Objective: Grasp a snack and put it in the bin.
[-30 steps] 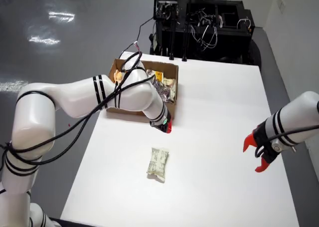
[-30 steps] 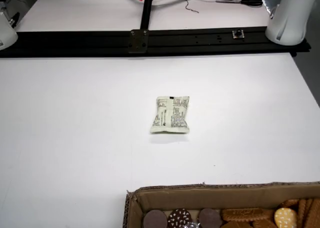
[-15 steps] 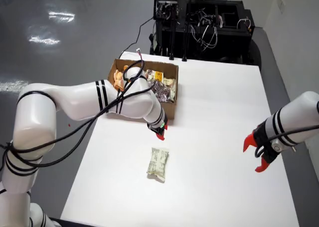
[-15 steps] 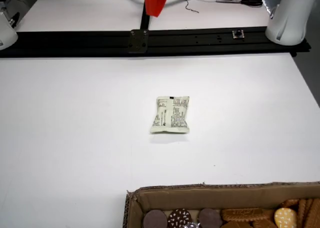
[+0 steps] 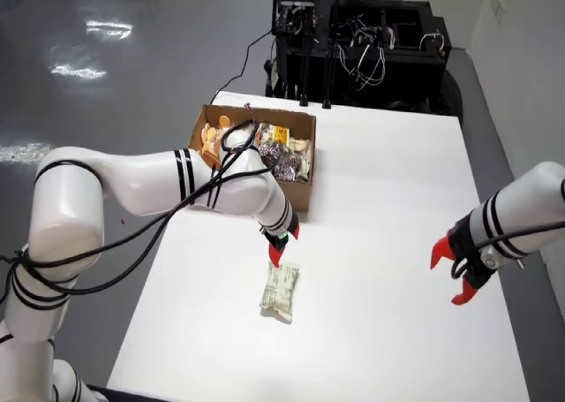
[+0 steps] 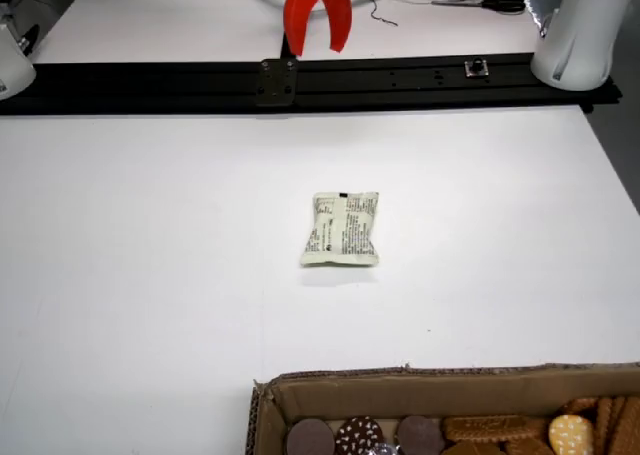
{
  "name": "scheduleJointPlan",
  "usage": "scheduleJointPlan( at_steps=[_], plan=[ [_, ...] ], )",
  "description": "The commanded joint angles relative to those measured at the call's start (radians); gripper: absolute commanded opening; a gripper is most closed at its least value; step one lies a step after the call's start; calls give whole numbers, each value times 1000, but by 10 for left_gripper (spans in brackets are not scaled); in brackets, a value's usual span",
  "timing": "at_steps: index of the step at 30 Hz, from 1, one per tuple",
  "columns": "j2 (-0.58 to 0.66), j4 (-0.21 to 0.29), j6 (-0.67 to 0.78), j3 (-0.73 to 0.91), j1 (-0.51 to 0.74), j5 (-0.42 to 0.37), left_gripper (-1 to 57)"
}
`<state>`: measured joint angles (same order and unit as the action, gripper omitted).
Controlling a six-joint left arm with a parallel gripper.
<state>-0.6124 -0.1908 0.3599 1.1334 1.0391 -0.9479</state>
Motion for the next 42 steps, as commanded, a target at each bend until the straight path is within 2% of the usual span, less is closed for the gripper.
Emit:
scheduleJointPlan(
  at_steps=[1, 10, 20, 26, 42],
  plan=[
    [7, 21, -115, 49, -7, 45, 379],
    [-19, 58, -356, 149, -3, 161, 401],
    [-32, 79, -596, 199, -13, 236, 407],
    [-69, 80, -728, 208, -27, 270, 429],
    [-195, 75, -890, 233, -57, 414, 464]
  ],
)
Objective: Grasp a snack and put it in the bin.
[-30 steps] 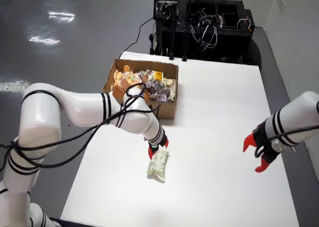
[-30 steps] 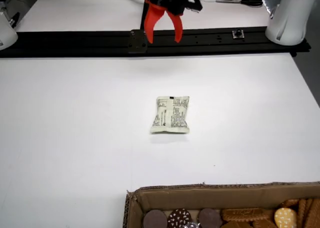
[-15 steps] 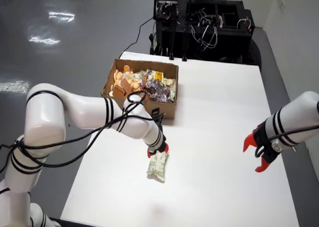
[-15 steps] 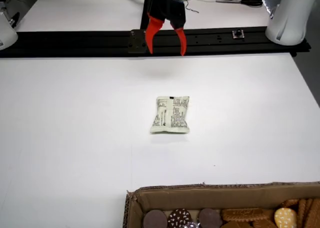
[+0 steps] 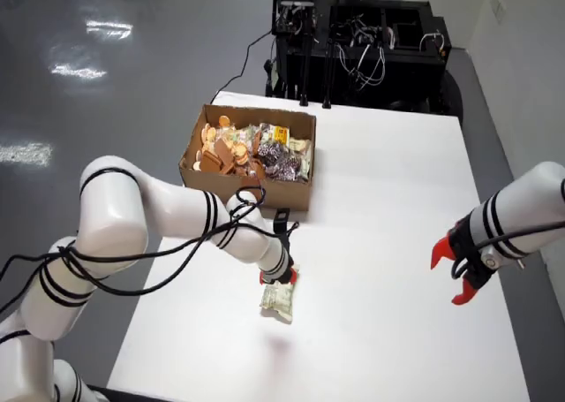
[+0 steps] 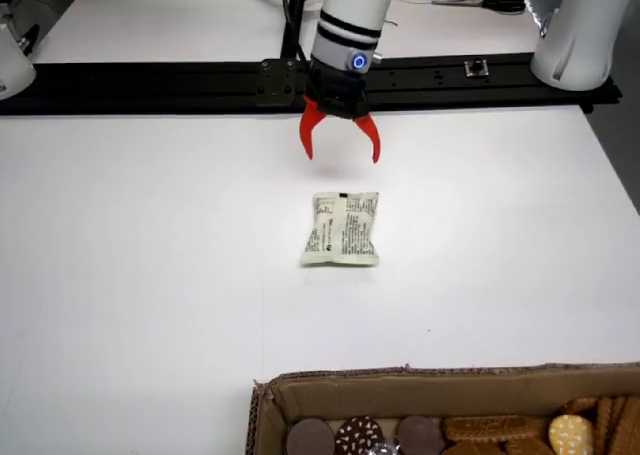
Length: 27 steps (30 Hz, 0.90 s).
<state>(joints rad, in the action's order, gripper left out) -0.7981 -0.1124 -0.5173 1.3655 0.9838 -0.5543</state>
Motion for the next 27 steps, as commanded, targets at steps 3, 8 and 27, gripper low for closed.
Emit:
scheduleJointPlan(
  at_steps=[3, 8, 27],
  plan=[
    [-21, -6, -26, 2, -5, 38, 469],
    [-36, -10, -38, 2, -10, 64, 475],
    [-112, -59, -44, 2, -16, 147, 476]
  ],
)
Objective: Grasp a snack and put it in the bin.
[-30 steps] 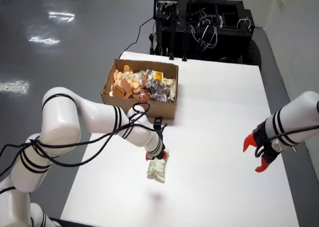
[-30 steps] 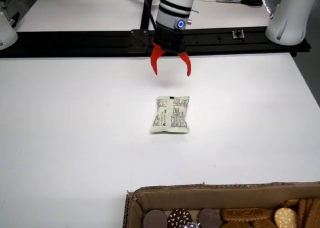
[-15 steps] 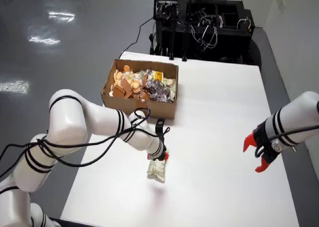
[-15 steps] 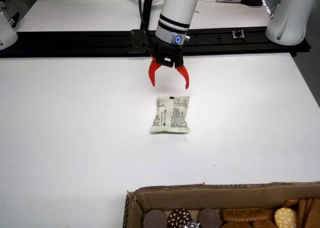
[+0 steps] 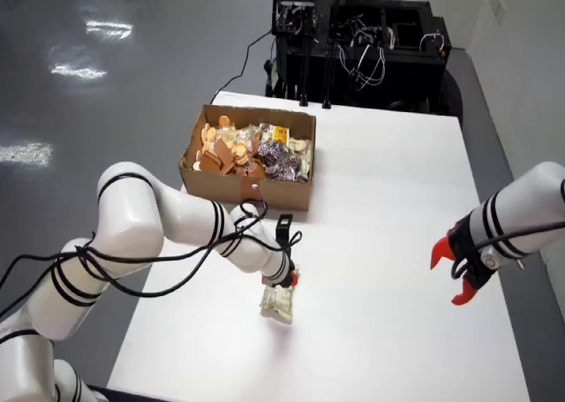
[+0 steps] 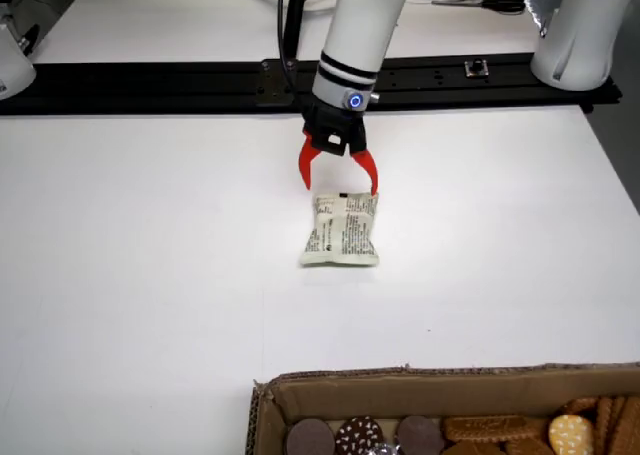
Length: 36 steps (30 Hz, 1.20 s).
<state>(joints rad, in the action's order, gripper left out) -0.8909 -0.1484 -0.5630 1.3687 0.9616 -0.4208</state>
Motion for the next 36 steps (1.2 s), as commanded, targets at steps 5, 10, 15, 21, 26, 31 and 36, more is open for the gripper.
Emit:
scheduleJointPlan(
  at_steps=[5, 10, 15, 21, 26, 31, 36],
  plan=[
    [-43, -46, 2, -2, 2, 37, 475],
    [-59, -70, 2, -4, -10, 60, 473],
    [-77, -92, 1, -17, -23, 75, 472],
    [-111, -104, -10, -52, -28, 87, 471],
    [-149, -106, -23, -94, -23, 87, 469],
    [-174, -107, -28, -125, -23, 88, 467],
    [-183, -106, -30, -136, -28, 91, 462]
  ],
)
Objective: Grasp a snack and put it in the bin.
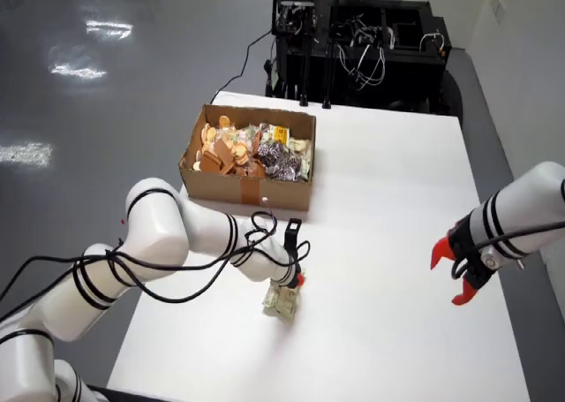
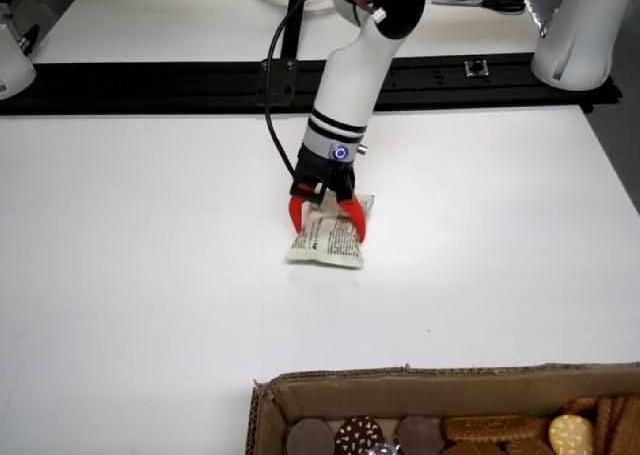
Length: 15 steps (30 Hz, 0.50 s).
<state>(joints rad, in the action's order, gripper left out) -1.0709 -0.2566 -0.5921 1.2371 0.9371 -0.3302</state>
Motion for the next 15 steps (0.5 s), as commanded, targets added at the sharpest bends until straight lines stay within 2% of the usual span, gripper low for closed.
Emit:
scheduleJointPlan(
  at_steps=[1, 8, 15],
  plan=[
    [-4, 2, -1, -5, -4, 1, 459],
    [-7, 3, -4, -8, -5, -2, 414],
    [-7, 7, -6, -8, 0, -22, 325]
  ],
)
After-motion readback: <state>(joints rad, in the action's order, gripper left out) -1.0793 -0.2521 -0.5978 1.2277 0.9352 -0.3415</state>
